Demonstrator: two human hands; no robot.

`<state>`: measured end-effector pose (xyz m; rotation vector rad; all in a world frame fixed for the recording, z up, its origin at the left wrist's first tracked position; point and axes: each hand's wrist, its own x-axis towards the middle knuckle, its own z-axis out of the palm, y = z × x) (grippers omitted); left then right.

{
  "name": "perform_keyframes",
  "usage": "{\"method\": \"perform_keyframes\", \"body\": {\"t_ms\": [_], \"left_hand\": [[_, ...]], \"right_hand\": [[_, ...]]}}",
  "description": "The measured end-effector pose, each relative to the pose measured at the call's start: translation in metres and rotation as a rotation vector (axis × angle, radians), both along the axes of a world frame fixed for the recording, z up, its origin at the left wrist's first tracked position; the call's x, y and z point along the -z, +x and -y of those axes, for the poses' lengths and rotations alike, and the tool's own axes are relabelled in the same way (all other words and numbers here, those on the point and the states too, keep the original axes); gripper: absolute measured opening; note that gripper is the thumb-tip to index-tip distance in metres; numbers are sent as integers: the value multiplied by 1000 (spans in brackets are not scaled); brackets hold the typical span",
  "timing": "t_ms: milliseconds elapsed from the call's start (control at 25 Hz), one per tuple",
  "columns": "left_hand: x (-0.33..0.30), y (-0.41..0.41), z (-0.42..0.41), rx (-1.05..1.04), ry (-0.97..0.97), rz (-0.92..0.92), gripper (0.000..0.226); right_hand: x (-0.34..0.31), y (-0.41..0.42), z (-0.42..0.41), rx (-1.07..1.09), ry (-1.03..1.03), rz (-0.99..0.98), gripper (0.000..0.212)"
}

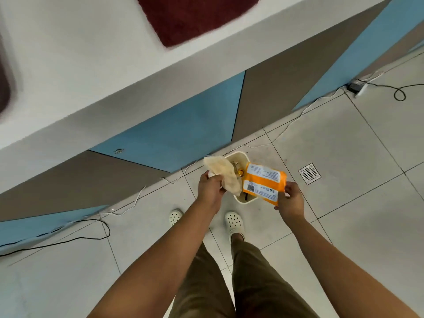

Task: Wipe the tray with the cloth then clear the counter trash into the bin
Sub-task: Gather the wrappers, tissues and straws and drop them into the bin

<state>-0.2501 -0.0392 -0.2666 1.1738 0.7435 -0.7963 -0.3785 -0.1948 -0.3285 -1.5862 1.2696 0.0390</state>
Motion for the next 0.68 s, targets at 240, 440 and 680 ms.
{"method": "perform_keyframes", "body": {"t_ms": [240,440,680], "left_hand": [[90,9,22,103,72,-101,24],[178,30,33,156,113,-107,31],[254,29,52,220,168,-140,37]], "right_hand": [[80,12,-14,-54,-2,-78,17],[159,16,-17,1,4,-110,17],[220,12,-15,21,-1,-122,17]]}}
